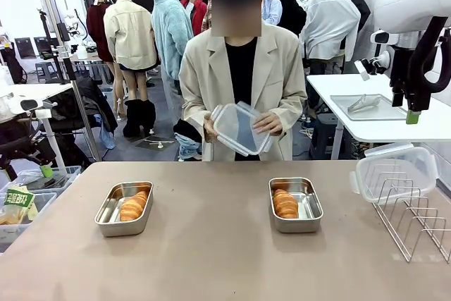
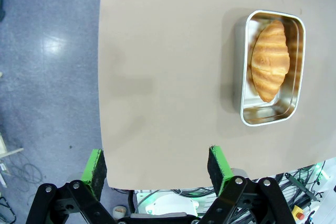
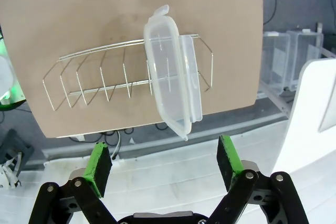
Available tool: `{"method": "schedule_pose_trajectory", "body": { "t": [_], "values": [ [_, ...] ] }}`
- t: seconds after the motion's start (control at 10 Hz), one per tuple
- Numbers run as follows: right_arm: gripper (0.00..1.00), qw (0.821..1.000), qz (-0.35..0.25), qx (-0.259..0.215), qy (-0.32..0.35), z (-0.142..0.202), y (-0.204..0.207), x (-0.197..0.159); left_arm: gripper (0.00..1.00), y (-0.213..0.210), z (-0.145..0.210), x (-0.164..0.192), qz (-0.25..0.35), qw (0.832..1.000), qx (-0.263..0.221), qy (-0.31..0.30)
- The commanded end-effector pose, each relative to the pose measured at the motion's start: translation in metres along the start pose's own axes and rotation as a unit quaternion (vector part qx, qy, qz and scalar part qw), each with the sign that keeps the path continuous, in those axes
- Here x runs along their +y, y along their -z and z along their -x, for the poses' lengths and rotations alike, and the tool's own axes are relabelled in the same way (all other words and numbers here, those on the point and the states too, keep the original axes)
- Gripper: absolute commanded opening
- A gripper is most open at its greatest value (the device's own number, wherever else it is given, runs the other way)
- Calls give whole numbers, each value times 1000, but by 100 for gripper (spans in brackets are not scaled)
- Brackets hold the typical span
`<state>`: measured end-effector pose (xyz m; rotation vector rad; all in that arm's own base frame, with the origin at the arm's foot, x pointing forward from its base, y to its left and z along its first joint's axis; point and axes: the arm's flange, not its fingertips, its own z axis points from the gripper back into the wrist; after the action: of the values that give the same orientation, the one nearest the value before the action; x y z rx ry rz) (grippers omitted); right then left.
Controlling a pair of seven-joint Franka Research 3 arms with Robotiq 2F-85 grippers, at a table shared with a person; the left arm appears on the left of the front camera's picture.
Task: Place the bread in airtight containers.
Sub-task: Pick up one Airtight Container lid and hand it to the human.
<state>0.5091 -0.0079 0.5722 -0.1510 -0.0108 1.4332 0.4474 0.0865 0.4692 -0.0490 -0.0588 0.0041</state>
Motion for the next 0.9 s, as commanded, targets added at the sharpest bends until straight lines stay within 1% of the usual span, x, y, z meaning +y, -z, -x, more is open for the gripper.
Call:
{"method": "schedule_pose_trajectory", "body": {
  "t": [0.0, 0.8],
  "values": [
    [100, 1000, 2, 1, -1, 1, -1, 0, 100, 1, 0, 0, -6, 1000, -7, -9],
    [100, 1000, 2, 1, -1, 1, -1, 0, 100, 1, 0, 0, -6, 1000, -7, -9]
  ]
}}
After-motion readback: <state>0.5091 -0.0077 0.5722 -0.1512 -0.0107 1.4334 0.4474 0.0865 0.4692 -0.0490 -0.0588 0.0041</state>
